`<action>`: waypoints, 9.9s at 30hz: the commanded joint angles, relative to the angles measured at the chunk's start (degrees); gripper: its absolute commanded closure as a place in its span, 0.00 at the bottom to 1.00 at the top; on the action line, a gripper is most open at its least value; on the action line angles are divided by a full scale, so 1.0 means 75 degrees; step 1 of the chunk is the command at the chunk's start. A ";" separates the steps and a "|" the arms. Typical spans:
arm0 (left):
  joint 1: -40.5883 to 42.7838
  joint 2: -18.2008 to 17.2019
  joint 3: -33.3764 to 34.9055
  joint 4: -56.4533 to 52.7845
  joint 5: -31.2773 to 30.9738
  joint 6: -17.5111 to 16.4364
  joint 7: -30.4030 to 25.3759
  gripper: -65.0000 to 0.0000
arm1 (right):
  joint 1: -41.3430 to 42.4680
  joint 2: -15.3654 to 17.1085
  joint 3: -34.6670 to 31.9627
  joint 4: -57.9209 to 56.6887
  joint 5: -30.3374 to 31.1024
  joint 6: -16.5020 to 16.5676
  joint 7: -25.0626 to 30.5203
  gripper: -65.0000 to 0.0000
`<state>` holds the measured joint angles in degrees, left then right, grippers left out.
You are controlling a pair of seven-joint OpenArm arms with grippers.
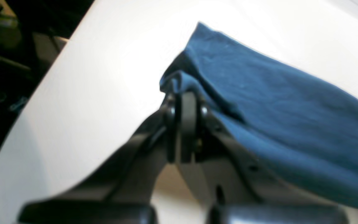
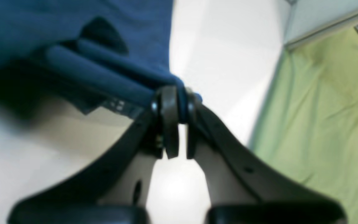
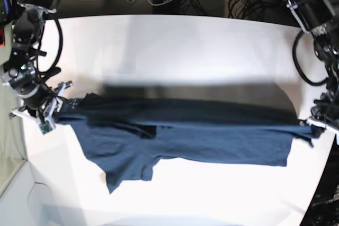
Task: Layout the t-shirt on the table in an organized manner, then fold the t-shirt properly
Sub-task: 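Lift the held edge with both grippers and pull it toward the robot, then release the shirt edge and move both grippers toward the hem, then grasp the shirt hem corners with both grippers, then fold the hem with both grippers over toward the collar edge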
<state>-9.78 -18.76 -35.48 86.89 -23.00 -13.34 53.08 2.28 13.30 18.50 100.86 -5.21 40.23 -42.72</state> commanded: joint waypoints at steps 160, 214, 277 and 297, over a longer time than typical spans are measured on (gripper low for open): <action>-0.1585 -0.0364 0.1314 -0.4816 0.2217 0.0085 -0.4387 0.29 | 0.3734 -0.0548 -0.0504 -0.7722 -0.1386 -0.0030 0.2818 0.99; -0.0999 0.0386 0.1268 -0.3468 0.2382 0.0050 -0.4926 1.00 | 0.1600 -0.0701 -0.0445 -0.2693 -0.0753 -0.0030 0.2138 1.00; 0.3291 0.0843 -0.0080 -0.1265 0.1807 0.0038 -0.4973 1.00 | -0.1447 -0.0689 -0.0457 -0.0619 0.0162 -0.0030 0.2220 1.00; 0.2904 0.0843 -0.0069 -0.1628 0.1819 0.0038 -0.4938 0.99 | -0.2549 -0.0478 -0.0468 0.0261 0.0138 -0.0030 0.2197 1.00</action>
<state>12.19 -11.60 -35.86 74.24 -9.52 -13.34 15.79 -16.95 8.91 14.72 101.41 -4.91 40.29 -27.64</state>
